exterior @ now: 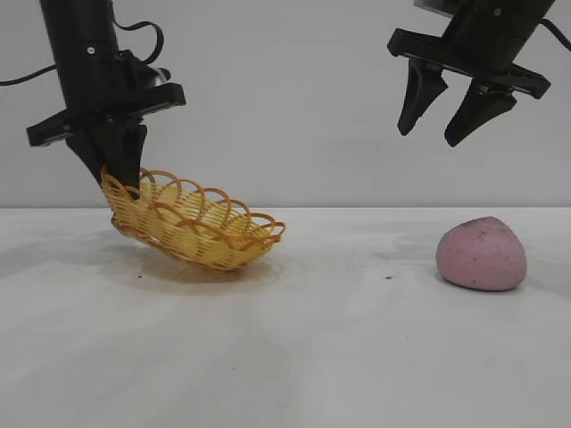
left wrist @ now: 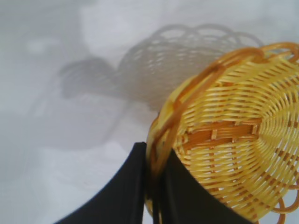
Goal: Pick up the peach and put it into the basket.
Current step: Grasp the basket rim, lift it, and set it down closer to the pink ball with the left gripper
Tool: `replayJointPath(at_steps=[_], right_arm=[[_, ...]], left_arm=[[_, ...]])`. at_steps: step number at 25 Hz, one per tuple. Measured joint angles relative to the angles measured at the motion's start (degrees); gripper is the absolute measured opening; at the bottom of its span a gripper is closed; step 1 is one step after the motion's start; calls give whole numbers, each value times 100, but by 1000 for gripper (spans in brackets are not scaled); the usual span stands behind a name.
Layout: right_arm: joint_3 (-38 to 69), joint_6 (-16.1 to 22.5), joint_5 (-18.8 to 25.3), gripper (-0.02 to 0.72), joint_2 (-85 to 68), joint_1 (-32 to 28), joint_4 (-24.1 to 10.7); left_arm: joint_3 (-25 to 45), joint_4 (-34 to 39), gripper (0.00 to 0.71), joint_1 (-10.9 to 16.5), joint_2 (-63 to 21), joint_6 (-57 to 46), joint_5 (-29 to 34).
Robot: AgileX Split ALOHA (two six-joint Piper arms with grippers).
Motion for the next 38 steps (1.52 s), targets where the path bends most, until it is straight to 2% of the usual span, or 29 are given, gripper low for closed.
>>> replayJointPath(at_steps=[2, 7, 11, 16, 19, 38], right_arm=[[0, 0, 0, 386, 0, 0, 0], [0, 0, 44, 386, 0, 0, 0], [0, 0, 59, 386, 0, 0, 0], [0, 0, 59, 386, 0, 0, 0], [0, 0, 59, 386, 0, 0, 12], [0, 0, 62, 386, 0, 0, 35]], left_arm=[[491, -223, 0, -29, -339, -9, -213], [1795, -872, 0, -240, -1203, -71, -1563], [2659, -1492, 0, -657, -1518, -105, -2718], [3150, -2229, 0, -1074, -1531, -113, -3825], [3170, -2343, 0, -1085, -1531, -127, -4073], [3183, -2597, 0, -1039, -1117, -872, -4120]])
